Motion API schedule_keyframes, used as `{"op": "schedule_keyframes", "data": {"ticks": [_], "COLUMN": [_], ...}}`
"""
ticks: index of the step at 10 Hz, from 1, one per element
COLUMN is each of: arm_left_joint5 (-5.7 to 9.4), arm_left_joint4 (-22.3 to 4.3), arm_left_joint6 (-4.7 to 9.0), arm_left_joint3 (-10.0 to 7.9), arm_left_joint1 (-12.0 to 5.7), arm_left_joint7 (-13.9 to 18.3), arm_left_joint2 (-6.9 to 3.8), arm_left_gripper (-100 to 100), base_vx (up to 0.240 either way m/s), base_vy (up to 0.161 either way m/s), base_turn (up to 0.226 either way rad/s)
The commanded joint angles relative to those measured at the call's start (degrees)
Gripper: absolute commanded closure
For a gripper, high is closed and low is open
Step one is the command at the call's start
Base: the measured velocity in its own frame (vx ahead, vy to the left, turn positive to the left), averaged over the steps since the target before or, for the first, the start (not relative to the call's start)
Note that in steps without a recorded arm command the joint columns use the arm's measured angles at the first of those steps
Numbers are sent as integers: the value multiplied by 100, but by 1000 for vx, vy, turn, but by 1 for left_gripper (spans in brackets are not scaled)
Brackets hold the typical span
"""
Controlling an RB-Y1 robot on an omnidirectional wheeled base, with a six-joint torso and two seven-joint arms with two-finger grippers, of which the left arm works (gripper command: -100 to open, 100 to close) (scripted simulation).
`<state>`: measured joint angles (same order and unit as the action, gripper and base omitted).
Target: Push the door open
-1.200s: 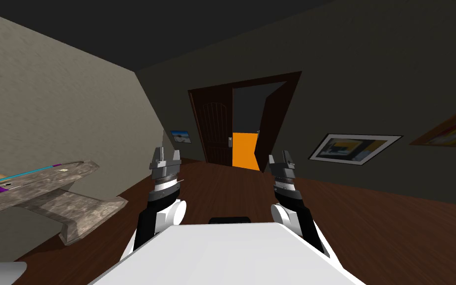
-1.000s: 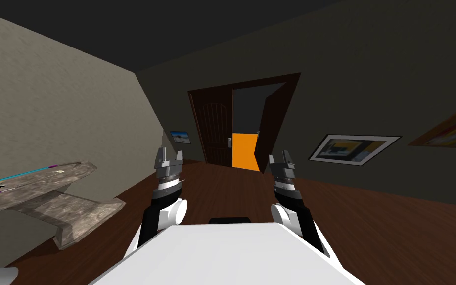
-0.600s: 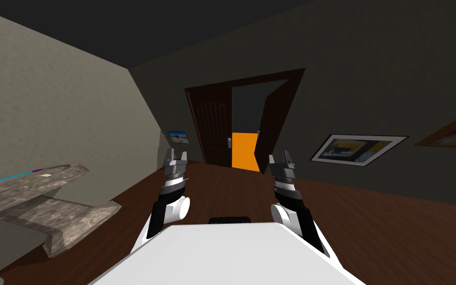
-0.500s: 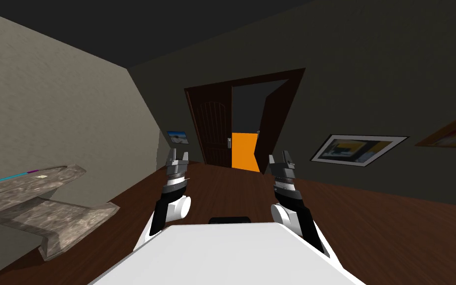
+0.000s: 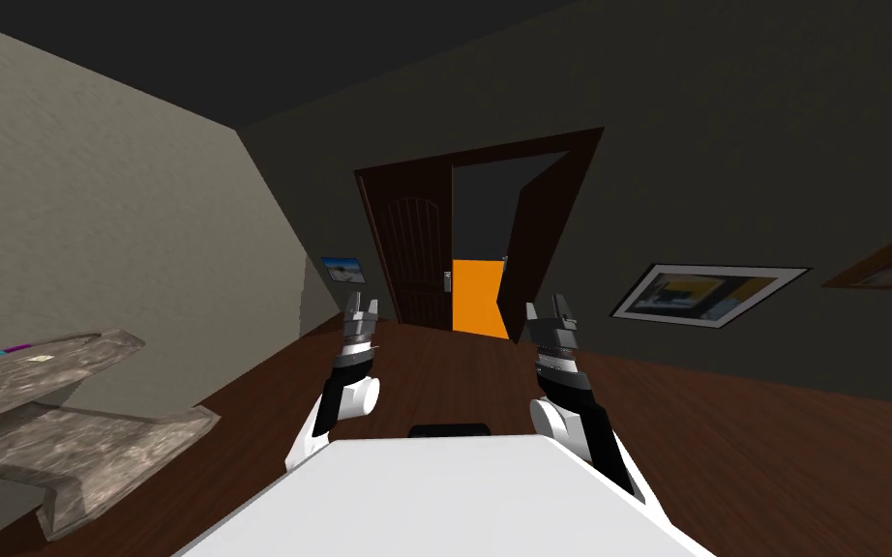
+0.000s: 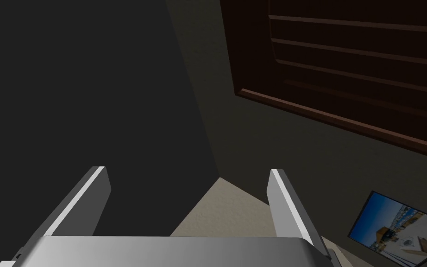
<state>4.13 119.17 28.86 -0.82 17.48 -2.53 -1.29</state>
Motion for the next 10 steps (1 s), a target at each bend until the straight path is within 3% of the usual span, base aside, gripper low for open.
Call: {"op": "schedule_keyframes", "data": {"ticks": [1,9,10], "arm_left_joint5": [-7,-12,-12], "arm_left_joint4": [-257,-1707,-1723], "arm_left_joint6": [0,-34,-34], "arm_left_joint3": [15,15,15], "arm_left_joint1": [-129,-945,-945], "arm_left_joint7": [-1,17,17], "arm_left_joint2": [-30,-194,-194], "arm_left_gripper": [-100,-100,-100], "base_vx": [87,99,54], "base_vy": [-17,-10,-11], "base_turn": [-23,-21,-8]}}
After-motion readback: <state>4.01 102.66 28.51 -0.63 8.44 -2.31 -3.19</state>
